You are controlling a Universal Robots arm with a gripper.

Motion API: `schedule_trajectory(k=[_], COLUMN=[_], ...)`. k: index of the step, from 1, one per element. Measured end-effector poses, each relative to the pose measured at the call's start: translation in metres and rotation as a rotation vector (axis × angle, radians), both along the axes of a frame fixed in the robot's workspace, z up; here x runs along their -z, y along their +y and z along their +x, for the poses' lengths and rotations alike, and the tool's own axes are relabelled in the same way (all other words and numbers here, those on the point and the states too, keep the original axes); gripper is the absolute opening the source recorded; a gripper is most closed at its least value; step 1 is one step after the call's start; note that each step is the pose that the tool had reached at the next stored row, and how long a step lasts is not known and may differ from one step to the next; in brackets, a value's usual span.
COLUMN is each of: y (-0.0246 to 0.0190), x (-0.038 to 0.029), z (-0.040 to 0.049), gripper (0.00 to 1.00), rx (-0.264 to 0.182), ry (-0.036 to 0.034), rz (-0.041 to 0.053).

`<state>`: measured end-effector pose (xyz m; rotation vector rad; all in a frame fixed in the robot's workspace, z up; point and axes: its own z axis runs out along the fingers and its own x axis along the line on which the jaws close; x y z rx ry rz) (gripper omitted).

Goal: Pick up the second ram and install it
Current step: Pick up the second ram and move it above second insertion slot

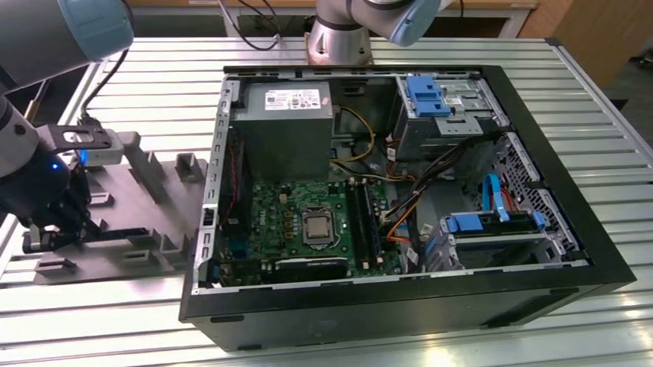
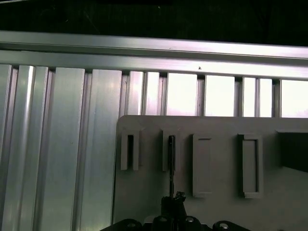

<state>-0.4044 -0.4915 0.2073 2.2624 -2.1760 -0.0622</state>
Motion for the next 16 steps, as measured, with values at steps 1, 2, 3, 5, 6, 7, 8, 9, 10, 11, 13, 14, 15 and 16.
schedule_trajectory(k=[1,2,3,5,6,7,8,9,10,11,13,14,15,16], y=[0.0000,0.0000,0.0000,0.0000,0.0000,0.0000,0.0000,0.0000,0.0000,0.0000,0.0000,0.0000,0.0000,0.0000], x=[-0.0001,-0.0004,-0.0006,-0.0010,-0.0013,-0.0014,-0.0016,-0.0018,-0.0020,-0.0023,-0.0030,-0.0033,-0.0037,-0.0041], z=[0.0000,0.0000,0.0000,0.0000,0.0000,0.0000,0.0000,0.0000,0.0000,0.0000,0.0000,0.0000,0.0000,0.0000], gripper=[0.12,0.12,0.12,0.12,0.12,0.12,0.12,0.12,0.12,0.12,0.12,0.12,0.12,0.12], rx=[0.000,0.000,0.000,0.000,0.000,0.000,0.000,0.000,0.000,0.000,0.000,0.000,0.000,0.000], ry=[0.0000,0.0001,0.0001,0.0001,0.0001,0.0000,0.0001,0.0000,0.0001,0.0001,0.0002,0.0001,0.0001,0.0001], rz=[0.0000,-0.0001,-0.0001,-0.0001,-0.0002,-0.0001,-0.0001,0.0000,-0.0001,-0.0001,-0.0002,-0.0001,-0.0001,-0.0001])
